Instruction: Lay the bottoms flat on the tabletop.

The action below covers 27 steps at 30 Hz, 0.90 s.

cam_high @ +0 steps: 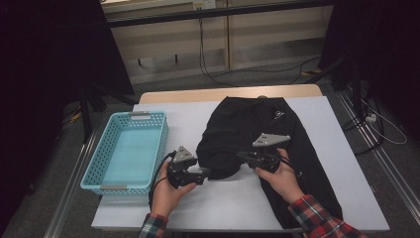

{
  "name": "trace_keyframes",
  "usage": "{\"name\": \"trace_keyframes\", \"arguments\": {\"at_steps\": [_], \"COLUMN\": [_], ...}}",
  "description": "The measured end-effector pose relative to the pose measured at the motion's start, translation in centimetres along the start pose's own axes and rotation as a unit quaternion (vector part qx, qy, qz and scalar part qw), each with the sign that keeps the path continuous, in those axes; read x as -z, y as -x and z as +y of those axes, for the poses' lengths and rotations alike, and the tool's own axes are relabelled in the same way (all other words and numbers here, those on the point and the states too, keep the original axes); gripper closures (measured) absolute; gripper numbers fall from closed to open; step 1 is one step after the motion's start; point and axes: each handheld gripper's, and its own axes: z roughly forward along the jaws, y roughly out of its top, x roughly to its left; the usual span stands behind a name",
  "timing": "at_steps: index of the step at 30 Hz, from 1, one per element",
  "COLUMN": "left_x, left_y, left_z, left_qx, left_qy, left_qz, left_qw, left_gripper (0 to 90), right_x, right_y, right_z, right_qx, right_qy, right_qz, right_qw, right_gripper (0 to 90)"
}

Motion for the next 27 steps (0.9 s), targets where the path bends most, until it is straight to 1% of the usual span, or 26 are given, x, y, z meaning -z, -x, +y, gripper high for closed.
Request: {"name": "trace_keyframes", "arguments": {"at_steps": [1,2,3,4,5,7,9,11,13,14,15,16,17,18,19,20,21,23,27], "left_x": [0.0,0.0,-0.2,-0.3,-0.5,-1.1,-1.6,-1.9,-2.2,-2.3,-2.3,-2.3,-2.4,-2.4,-2.4,-2.3,-2.1,-1.2,0.9], "left_y": [0.1,0.3,0.5,0.7,0.8,1.1,1.3,1.4,1.5,1.6,1.5,1.5,1.5,1.5,1.6,1.7,1.7,1.5,1.4], "left_z": [0.0,0.1,0.2,0.2,0.2,0.1,0.0,-0.1,-0.1,-0.2,-0.1,0.0,0.0,0.0,0.1,0.2,0.4,1.0,2.1], "left_qx": [-0.003,-0.004,-0.003,-0.007,-0.011,-0.016,-0.021,-0.028,-0.029,-0.027,-0.030,-0.029,-0.018,-0.014,-0.009,-0.007,-0.006,0.008,0.022], "left_qy": [0.001,-0.004,-0.003,-0.004,-0.007,-0.018,-0.030,-0.035,-0.039,-0.044,-0.044,-0.048,-0.050,-0.052,-0.055,-0.056,-0.051,-0.028,0.006], "left_qz": [-0.002,-0.008,-0.016,-0.020,-0.022,-0.024,-0.028,-0.024,-0.025,-0.023,-0.019,-0.022,-0.030,-0.033,-0.041,-0.042,-0.041,-0.047,-0.062], "left_qw": [1.0000,1.0000,0.9999,0.9998,0.9997,0.9994,0.9989,0.9987,0.9985,0.9984,0.9984,0.9982,0.9981,0.9980,0.9976,0.9975,0.9979,0.9985,0.9978], "left_gripper": [42.8,45.5,50.5,52.6,52.6,56.9,57.0,57.0,59.6,62.5,64.9,68.1,73.2,80.9,85.3,88.1,88.4,88.6,88.8], "right_x": [0.1,0.1,0.2,0.2,0.3,0.2,0.2,0.3,0.4,0.5,0.5,0.5,0.5,0.5,0.5,0.5,0.6,0.7,1.1], "right_y": [0.0,0.1,0.1,0.2,0.3,0.4,0.4,0.5,0.6,0.6,0.6,0.6,0.6,0.6,0.6,0.6,0.6,0.7,0.8], "right_z": [0.0,0.0,0.0,0.0,0.0,0.0,-0.1,0.0,0.0,0.0,-0.1,-0.1,-0.1,-0.1,-0.1,-0.1,-0.1,-0.1,-0.1], "right_qx": [-0.002,-0.001,-0.002,-0.003,-0.003,-0.005,-0.007,-0.010,-0.012,-0.014,-0.012,-0.011,-0.010,-0.010,-0.012,-0.012,-0.013,-0.014,-0.016], "right_qy": [0.003,0.003,0.005,0.005,0.005,0.005,0.006,0.008,0.011,0.011,0.011,0.010,0.010,0.010,0.010,0.010,0.010,0.011,0.018], "right_qz": [0.000,-0.002,-0.003,-0.004,-0.005,-0.007,-0.008,-0.009,-0.009,-0.008,-0.009,-0.009,-0.010,-0.010,-0.009,-0.009,-0.009,-0.009,-0.004], "right_qw": [1.0000,1.0000,1.0000,1.0000,1.0000,1.0000,0.9999,0.9999,0.9998,0.9998,0.9998,0.9999,0.9999,0.9999,0.9998,0.9998,0.9998,0.9998,0.9997], "right_gripper": [87.3,87.3,87.3,87.3,87.3,87.3,87.3,87.2,87.2,87.2,87.1,87.2,87.2,87.1,87.2,87.1,87.1,87.1,86.8]}}
